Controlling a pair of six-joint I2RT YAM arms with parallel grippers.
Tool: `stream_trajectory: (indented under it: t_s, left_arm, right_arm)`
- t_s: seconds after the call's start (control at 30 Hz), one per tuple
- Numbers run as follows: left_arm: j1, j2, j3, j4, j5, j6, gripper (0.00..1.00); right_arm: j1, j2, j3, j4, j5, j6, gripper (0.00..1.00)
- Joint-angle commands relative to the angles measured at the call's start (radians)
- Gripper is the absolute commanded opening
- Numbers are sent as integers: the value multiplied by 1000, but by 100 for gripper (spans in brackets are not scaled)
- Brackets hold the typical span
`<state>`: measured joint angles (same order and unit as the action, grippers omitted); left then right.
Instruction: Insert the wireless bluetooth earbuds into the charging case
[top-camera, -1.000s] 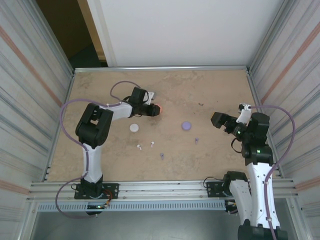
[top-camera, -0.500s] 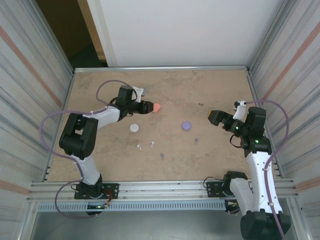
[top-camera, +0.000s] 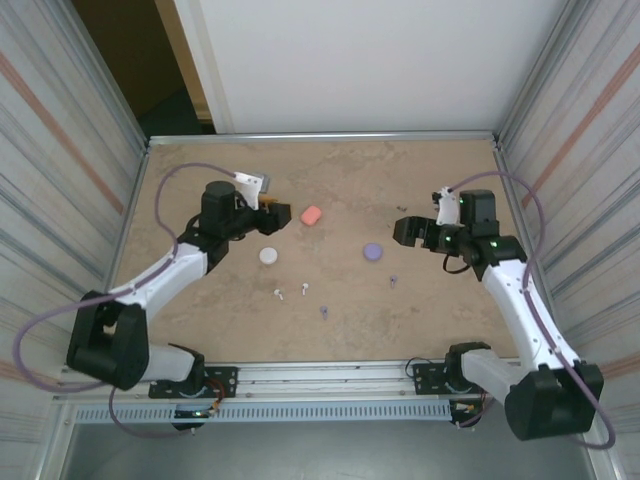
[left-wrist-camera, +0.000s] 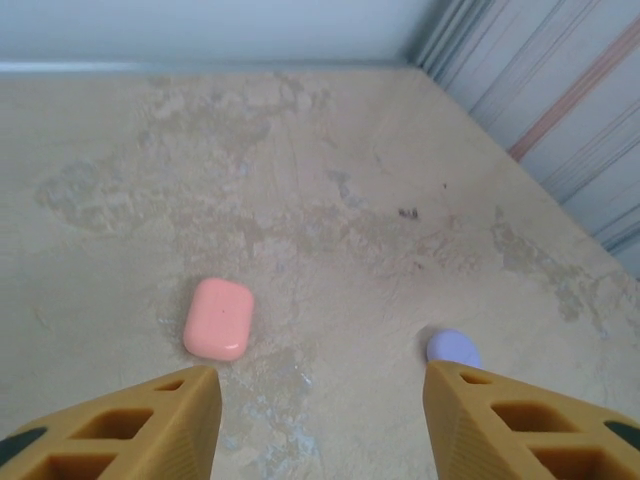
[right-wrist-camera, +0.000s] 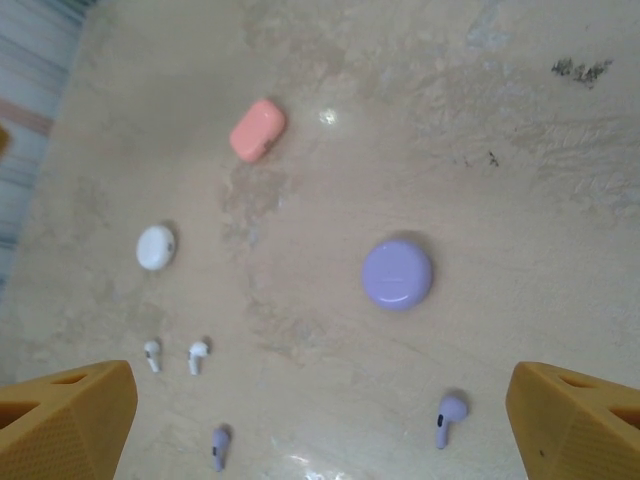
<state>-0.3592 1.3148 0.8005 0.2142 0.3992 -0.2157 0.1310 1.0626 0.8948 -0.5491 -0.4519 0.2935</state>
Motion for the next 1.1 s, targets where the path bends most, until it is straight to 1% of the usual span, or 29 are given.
stream_trajectory:
  t_s: [0.0, 0.07, 0.2, 0.33, 0.53, 0.63, 0.83, 0.9, 1.07]
  left_arm:
    - [5, -97, -60, 41, -68, 44, 58]
    - [6, -151, -96, 45, -103, 55, 61]
    - [6, -240, -149, 45, -159, 68, 64]
    - [6, -304, -189, 42, -188, 75, 66]
    - [6, -370, -227, 4, -219, 81, 68]
    - [6, -402, -252, 1, -233, 84, 70]
    - [6, -438, -277, -18, -254, 111, 71]
    - [6, -445, -281, -24, -255, 114, 71]
    - [6, -466, -293, -24, -253, 116, 72]
  right_arm:
    - [47, 63, 55, -45, 87, -57, 94]
    - [76, 112, 74, -39, 112, -48, 94]
    - [122, 225, 106, -22, 223, 18, 91]
    - [158, 375, 149, 29, 298, 110, 90]
    - [204, 615, 249, 64, 450, 200, 90]
    - [216, 697, 284, 87, 464, 224, 87]
    - [274, 824, 389, 15, 565, 218, 85]
    - [285, 846, 405, -3, 572, 219, 83]
    - [312, 869, 411, -34, 609, 222, 82]
